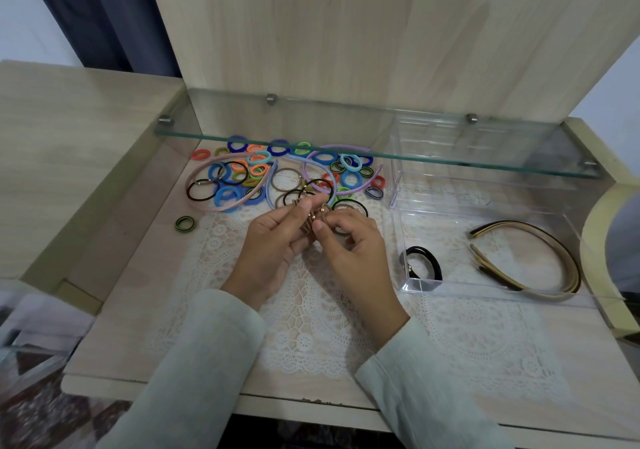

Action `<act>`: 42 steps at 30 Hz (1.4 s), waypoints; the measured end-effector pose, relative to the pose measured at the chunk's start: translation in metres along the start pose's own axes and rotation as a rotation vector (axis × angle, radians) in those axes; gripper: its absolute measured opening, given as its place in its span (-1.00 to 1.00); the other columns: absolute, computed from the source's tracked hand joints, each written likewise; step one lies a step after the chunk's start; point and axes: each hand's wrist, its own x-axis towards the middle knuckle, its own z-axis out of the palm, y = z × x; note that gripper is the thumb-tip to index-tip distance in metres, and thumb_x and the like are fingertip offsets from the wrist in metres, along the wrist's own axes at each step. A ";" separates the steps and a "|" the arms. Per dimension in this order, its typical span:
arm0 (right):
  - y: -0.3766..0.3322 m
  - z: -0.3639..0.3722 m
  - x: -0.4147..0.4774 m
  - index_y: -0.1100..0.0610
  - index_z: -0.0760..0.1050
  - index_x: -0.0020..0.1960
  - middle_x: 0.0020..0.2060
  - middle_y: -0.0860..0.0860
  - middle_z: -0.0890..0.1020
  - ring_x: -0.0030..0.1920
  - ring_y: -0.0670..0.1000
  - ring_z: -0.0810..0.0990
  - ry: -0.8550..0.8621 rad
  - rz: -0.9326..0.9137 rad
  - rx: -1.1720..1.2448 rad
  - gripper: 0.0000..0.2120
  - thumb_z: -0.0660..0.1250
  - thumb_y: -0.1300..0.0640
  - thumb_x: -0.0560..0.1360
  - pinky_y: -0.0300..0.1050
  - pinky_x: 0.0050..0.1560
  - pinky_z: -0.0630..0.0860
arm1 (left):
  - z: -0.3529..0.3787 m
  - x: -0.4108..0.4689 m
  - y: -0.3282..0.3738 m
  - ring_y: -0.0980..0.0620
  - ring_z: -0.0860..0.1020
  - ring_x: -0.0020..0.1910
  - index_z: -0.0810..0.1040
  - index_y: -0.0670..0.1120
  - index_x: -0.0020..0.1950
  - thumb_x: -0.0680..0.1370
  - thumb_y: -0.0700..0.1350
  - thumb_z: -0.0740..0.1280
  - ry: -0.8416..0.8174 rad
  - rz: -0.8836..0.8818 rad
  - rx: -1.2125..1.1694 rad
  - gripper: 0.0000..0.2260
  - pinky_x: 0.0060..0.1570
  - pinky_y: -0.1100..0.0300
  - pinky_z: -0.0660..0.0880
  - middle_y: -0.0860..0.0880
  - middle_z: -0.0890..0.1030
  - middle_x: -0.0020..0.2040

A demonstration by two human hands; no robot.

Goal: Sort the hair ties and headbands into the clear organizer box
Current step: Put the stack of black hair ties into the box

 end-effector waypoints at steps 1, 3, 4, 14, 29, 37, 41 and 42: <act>0.000 0.000 0.000 0.08 0.66 -0.10 -0.13 -0.12 0.64 0.05 -0.01 0.51 0.001 -0.001 -0.004 -0.87 0.37 0.05 0.45 -0.17 0.11 0.35 | 0.000 0.000 0.000 0.02 0.65 0.09 0.60 -0.22 0.21 0.48 -0.06 0.31 0.000 0.001 0.000 -0.64 0.00 0.26 0.58 -0.14 0.68 0.11; 0.000 0.000 0.000 0.07 0.67 -0.08 -0.12 -0.11 0.64 0.07 0.01 0.51 -0.004 -0.006 -0.001 -0.87 0.39 0.05 0.45 -0.14 0.11 0.37 | 0.000 0.000 0.000 0.02 0.66 0.07 0.61 -0.21 0.19 0.48 -0.07 0.32 0.018 0.005 -0.008 -0.66 0.00 0.24 0.60 -0.13 0.69 0.10; -0.001 0.000 0.000 0.06 0.68 -0.06 -0.11 -0.10 0.64 0.08 0.02 0.51 -0.009 -0.004 0.006 -0.87 0.40 0.06 0.46 -0.13 0.12 0.37 | 0.000 0.000 0.000 0.02 0.66 0.07 0.61 -0.21 0.18 0.49 -0.07 0.32 0.033 0.007 -0.018 -0.66 0.02 0.23 0.60 -0.13 0.69 0.09; -0.006 -0.007 0.000 0.12 0.63 0.13 -0.01 0.00 0.61 0.05 -0.12 0.56 0.040 0.067 0.158 -0.80 0.30 0.23 0.56 -0.32 0.07 0.45 | -0.002 0.003 0.000 -0.01 0.65 0.14 0.61 -0.20 0.18 0.62 -0.14 0.25 0.100 0.003 -0.041 -0.77 0.12 0.15 0.59 -0.10 0.68 0.13; -0.010 -0.010 0.001 0.12 0.61 0.18 -0.01 0.02 0.61 0.07 -0.06 0.57 0.051 -0.030 0.204 -0.76 0.33 0.29 0.54 -0.21 0.09 0.51 | -0.003 0.002 -0.002 0.00 0.67 -0.01 0.64 -0.20 0.11 0.45 -0.07 0.36 0.029 -0.058 -0.027 -0.69 -0.03 0.21 0.61 -0.15 0.70 -0.01; -0.007 -0.007 0.001 0.11 0.61 0.19 -0.01 0.01 0.62 0.08 0.00 0.57 0.015 -0.045 0.199 -0.73 0.33 0.29 0.53 -0.03 0.14 0.52 | -0.005 0.003 -0.001 -0.01 0.65 0.03 0.62 -0.21 0.14 0.47 -0.08 0.34 0.001 -0.044 -0.093 -0.69 0.10 0.17 0.57 -0.16 0.68 0.05; -0.007 -0.007 0.000 0.15 0.62 0.17 -0.01 0.02 0.63 0.03 0.01 0.58 -0.008 -0.085 0.171 -0.75 0.33 0.31 0.52 -0.13 0.03 0.51 | -0.005 0.002 0.002 0.00 0.64 0.10 0.60 -0.22 0.19 0.50 -0.08 0.31 -0.028 -0.035 -0.149 -0.67 0.15 0.19 0.57 -0.16 0.67 0.13; -0.007 -0.006 0.000 0.16 0.62 0.14 -0.03 0.01 0.63 0.00 0.01 0.58 -0.004 -0.085 0.163 -0.78 0.34 0.30 0.52 -0.12 0.01 0.50 | -0.005 0.002 0.002 0.00 0.64 0.12 0.60 -0.22 0.19 0.51 -0.08 0.30 -0.037 -0.033 -0.147 -0.68 0.15 0.19 0.57 -0.15 0.66 0.15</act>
